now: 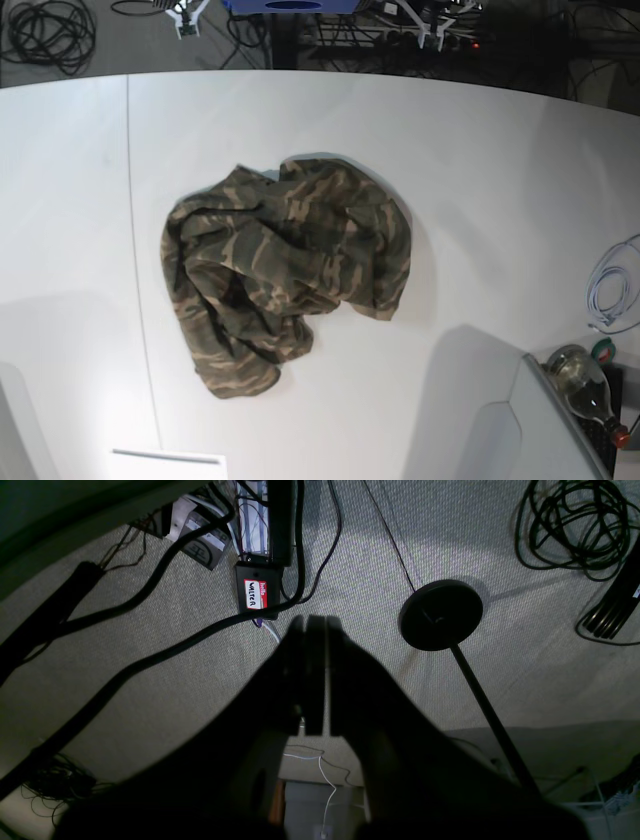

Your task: Layout the t-shirt on the table in an organized manner, then fold the t-shirt properly

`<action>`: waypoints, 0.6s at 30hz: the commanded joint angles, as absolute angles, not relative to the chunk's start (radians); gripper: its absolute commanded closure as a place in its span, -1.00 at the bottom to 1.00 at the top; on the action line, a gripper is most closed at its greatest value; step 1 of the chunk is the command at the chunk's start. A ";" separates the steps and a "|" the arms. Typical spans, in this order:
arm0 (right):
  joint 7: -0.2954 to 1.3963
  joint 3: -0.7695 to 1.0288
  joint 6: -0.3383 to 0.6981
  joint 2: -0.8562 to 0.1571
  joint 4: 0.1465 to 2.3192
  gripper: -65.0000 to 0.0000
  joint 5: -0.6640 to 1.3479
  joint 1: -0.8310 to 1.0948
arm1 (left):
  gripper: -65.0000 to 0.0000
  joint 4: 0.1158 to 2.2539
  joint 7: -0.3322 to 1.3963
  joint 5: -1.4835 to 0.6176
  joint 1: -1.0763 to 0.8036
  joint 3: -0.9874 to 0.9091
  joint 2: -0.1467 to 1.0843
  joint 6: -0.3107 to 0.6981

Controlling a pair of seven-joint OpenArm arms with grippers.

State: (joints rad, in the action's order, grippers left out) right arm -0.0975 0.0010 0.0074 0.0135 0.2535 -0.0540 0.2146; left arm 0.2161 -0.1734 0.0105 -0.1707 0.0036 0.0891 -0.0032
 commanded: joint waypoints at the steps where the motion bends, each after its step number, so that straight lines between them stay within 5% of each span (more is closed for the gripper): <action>1: -0.099 0.004 -0.002 0.010 0.255 1.00 -0.056 0.226 | 1.00 0.219 -0.185 0.012 -0.179 0.005 0.093 -0.007; 18: -0.094 0.004 -0.002 0.005 0.255 1.00 -0.056 0.223 | 1.00 0.266 -0.243 0.012 -0.240 0.005 0.097 -0.007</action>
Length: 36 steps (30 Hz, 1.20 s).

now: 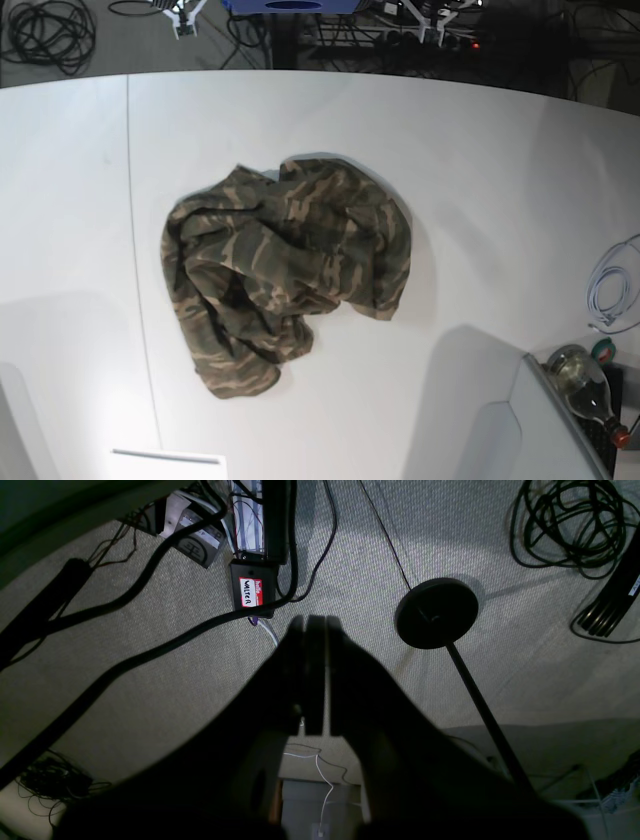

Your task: Layout the t-shirt on the table in an organized manner, then fold the t-shirt properly

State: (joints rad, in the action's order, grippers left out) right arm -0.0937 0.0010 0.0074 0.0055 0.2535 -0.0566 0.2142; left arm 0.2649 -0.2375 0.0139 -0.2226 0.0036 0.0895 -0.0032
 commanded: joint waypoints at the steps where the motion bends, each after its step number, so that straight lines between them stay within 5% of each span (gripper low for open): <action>1: -0.094 0.004 -0.002 0.005 0.257 1.00 -0.056 0.226 | 1.00 0.272 -0.251 0.012 -0.248 0.005 0.099 -0.007; 7: -0.027 0.008 -0.002 0.005 0.406 1.00 -0.054 0.348 | 1.00 0.315 -0.254 0.007 -0.305 0.004 0.145 -0.007; 15: 0.240 0.133 -0.002 0.013 1.118 1.00 -0.056 0.680 | 1.00 0.872 -0.243 0.001 -0.613 -0.008 0.222 -0.005; 26: 0.325 0.139 -0.002 0.013 1.618 1.00 -0.054 0.892 | 1.00 1.518 -0.242 -0.111 -0.906 -0.012 0.351 -0.005; 36: 0.325 0.139 -0.001 0.013 1.893 0.97 0.041 0.791 | 1.00 1.822 0.160 -0.429 -0.728 -0.007 0.390 -0.005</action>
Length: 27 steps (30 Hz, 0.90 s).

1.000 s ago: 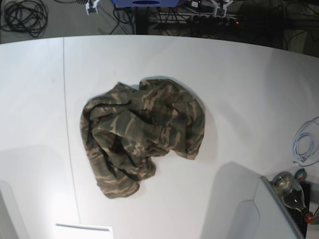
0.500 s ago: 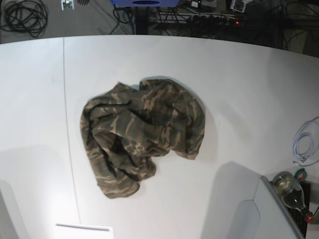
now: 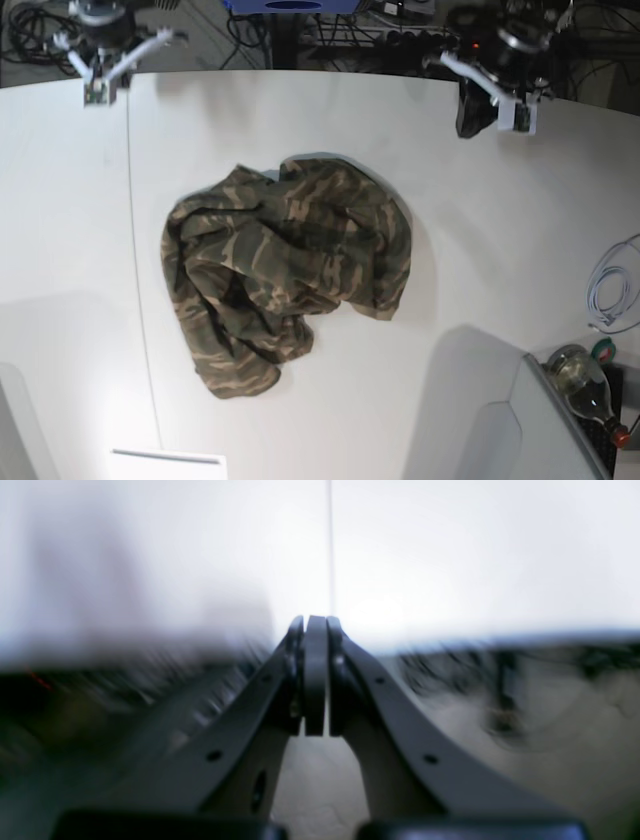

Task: Layout the t-shirt on the table in an organized manner, then fold the t-shirt properly
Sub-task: 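Lower the right gripper onto the shirt and pinch a fold of fabric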

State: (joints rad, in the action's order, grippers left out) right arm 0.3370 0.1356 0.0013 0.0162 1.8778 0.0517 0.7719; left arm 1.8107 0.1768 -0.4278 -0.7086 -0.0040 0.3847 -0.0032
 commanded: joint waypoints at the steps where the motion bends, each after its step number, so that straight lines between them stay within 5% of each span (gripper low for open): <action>1: 0.325 0.139 -0.001 0.012 1.903 0.94 0.077 0.769 | 1.00 1.821 0.202 -0.440 -0.696 -0.002 0.390 -0.005; 4: 0.325 0.137 0.001 0.005 1.913 0.58 0.156 0.716 | 0.96 1.821 0.274 -0.481 -0.633 -0.007 0.381 -0.005; 7: 0.325 0.131 0.002 0.005 1.913 0.05 0.176 0.667 | 0.17 1.797 0.285 -0.506 -0.579 -0.002 0.360 -0.005; 9: 0.325 0.131 0.002 0.005 1.913 -0.17 0.177 0.633 | -0.13 1.765 0.286 -0.510 -0.536 0.005 0.340 -0.005; 23: 0.493 0.056 0.278 0.004 1.910 -0.21 0.173 0.453 | -0.14 1.609 0.283 -0.507 -0.360 -0.025 0.220 -0.005; 27: 0.496 -0.148 0.278 -0.019 1.890 -0.21 0.082 0.406 | 0.24 1.583 0.288 -0.510 -0.410 -0.174 0.272 -0.005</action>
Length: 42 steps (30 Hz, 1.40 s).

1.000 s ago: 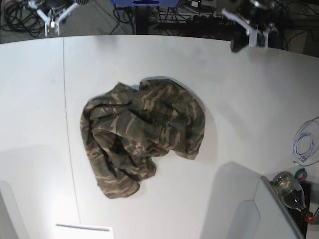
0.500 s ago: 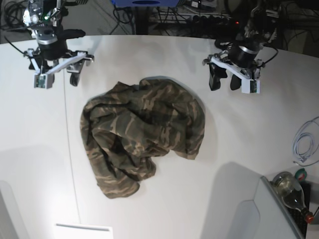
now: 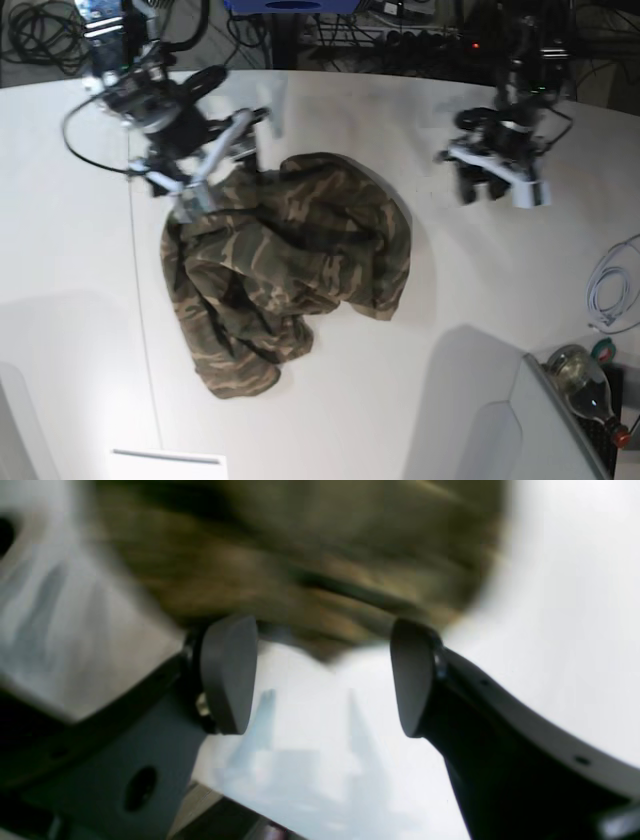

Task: Layout the t-shirt on the table in an organized manner, then fold the t-shirt properly
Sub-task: 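Lower the right gripper onto the shirt and pinch a fold of fabric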

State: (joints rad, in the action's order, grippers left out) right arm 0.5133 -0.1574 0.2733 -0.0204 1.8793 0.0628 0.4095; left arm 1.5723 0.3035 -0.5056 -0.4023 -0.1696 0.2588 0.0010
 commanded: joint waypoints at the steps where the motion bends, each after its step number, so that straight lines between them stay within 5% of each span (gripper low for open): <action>1: 0.496 -0.211 0.278 -0.021 1.859 -0.22 0.030 0.380 | 0.43 1.573 0.288 -0.510 -0.426 -0.234 0.285 -0.005; 4: 0.496 -0.380 0.275 -0.004 1.736 -0.22 -0.125 0.292 | 1.00 1.560 0.288 -0.510 -0.476 -0.403 0.294 -0.004; 9: 0.496 -0.524 0.186 0.101 1.541 -0.22 -0.222 0.173 | 1.00 1.563 0.288 -0.510 -0.526 -0.588 0.288 0.065; 17: 0.495 -0.720 0.025 0.127 1.293 -0.22 -0.216 0.013 | 1.00 1.560 0.288 -0.504 -0.532 -0.639 0.285 0.120; 23: 0.493 -0.723 0.016 0.122 1.196 -0.19 -0.004 -0.074 | 1.00 1.563 0.288 -0.503 -0.527 -0.634 0.285 0.120; 25: 0.493 -0.723 0.018 0.120 1.155 -0.04 0.045 -0.094 | 1.00 1.564 0.288 -0.503 -0.524 -0.630 0.285 0.120; 29: 0.496 -0.723 0.021 0.119 1.156 1.00 0.071 -0.084 | 1.00 1.564 0.288 -0.503 -0.521 -0.628 0.285 0.120; 42: 0.590 -0.613 0.015 -0.154 1.701 1.00 0.070 0.280 | 1.00 1.573 0.286 -0.501 -0.515 -0.483 0.338 0.120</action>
State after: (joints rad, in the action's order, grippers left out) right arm 0.6098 -0.6094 0.0181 -0.1638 1.6855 0.0708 0.2909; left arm 1.5513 0.3050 -0.4988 -0.5140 -0.4736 0.3229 0.1135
